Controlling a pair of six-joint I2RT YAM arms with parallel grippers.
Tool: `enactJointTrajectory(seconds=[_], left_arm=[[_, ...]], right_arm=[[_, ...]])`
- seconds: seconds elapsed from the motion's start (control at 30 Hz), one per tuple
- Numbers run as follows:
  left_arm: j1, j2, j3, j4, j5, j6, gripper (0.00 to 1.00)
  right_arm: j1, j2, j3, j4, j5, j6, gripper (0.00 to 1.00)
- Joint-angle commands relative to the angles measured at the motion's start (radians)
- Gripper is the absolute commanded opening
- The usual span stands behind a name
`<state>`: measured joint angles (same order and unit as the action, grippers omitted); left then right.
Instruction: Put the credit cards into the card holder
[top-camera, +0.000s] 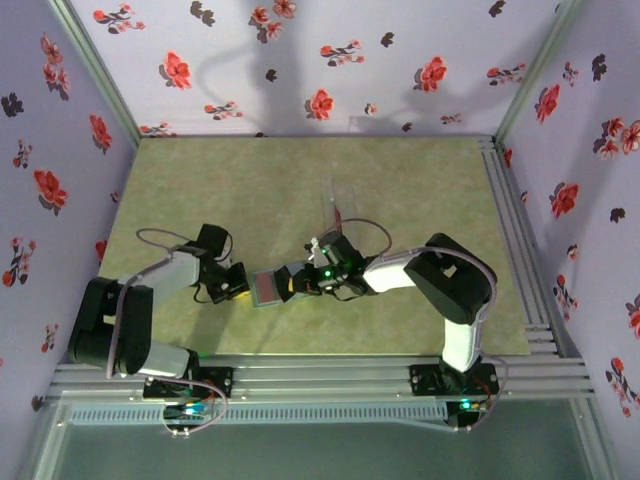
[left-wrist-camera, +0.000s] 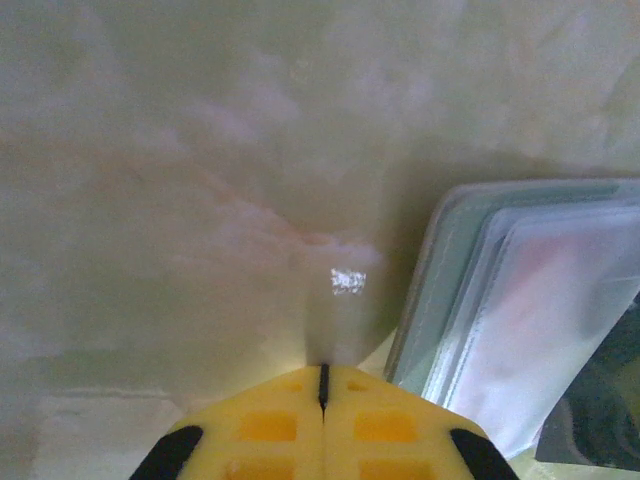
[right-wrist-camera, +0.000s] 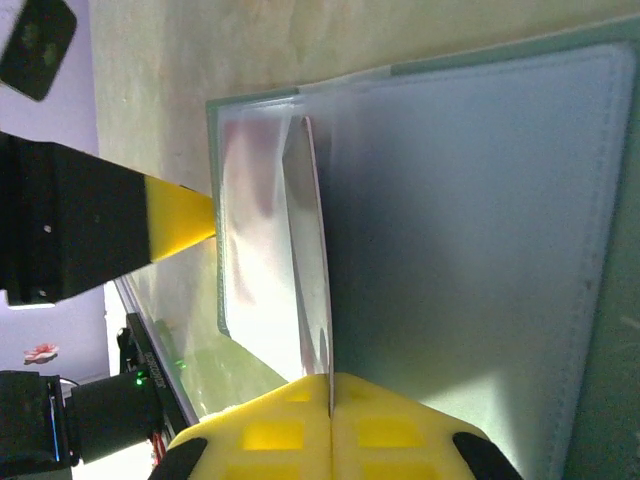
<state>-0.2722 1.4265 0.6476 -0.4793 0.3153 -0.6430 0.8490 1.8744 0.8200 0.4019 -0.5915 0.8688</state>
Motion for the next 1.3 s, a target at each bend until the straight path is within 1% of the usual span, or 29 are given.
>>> enactJointTrajectory(seconds=[0.0,0.13,0.17,0.23,0.37,0.5,0.73,1.1,1.27], left_arm=[[0.003,0.044,0.017,0.033,-0.006,0.039,0.0],[0.003,0.056,0.023,0.037,-0.007,0.044,0.0],[0.003,0.06,0.025,0.038,-0.005,0.047,0.0],[0.002,0.074,0.031,0.035,0.003,0.048,0.0],[0.003,0.072,0.021,0.047,0.011,0.045,0.0],[0.003,0.069,0.019,0.039,0.017,0.049,0.0],[0.002,0.066,0.014,0.044,0.02,0.057,0.0],[0.003,0.051,0.001,0.058,0.016,0.063,0.0],[0.003,0.051,-0.003,0.052,0.015,0.068,0.0]], right_arm=[[0.004,0.014,0.006,-0.086,0.024,0.007,0.07],[0.002,-0.01,-0.003,-0.116,0.052,-0.006,0.2],[0.003,-0.009,-0.001,-0.129,0.061,-0.012,0.22],[0.003,-0.007,0.005,-0.154,0.08,-0.019,0.24],[0.003,-0.01,0.014,-0.161,0.093,-0.015,0.23],[0.003,-0.015,0.034,-0.198,0.114,-0.033,0.19],[0.004,0.014,0.076,-0.215,0.115,-0.036,0.11],[0.016,0.053,0.108,-0.181,0.101,-0.012,0.1],[0.022,0.062,0.11,-0.153,0.098,0.004,0.12]])
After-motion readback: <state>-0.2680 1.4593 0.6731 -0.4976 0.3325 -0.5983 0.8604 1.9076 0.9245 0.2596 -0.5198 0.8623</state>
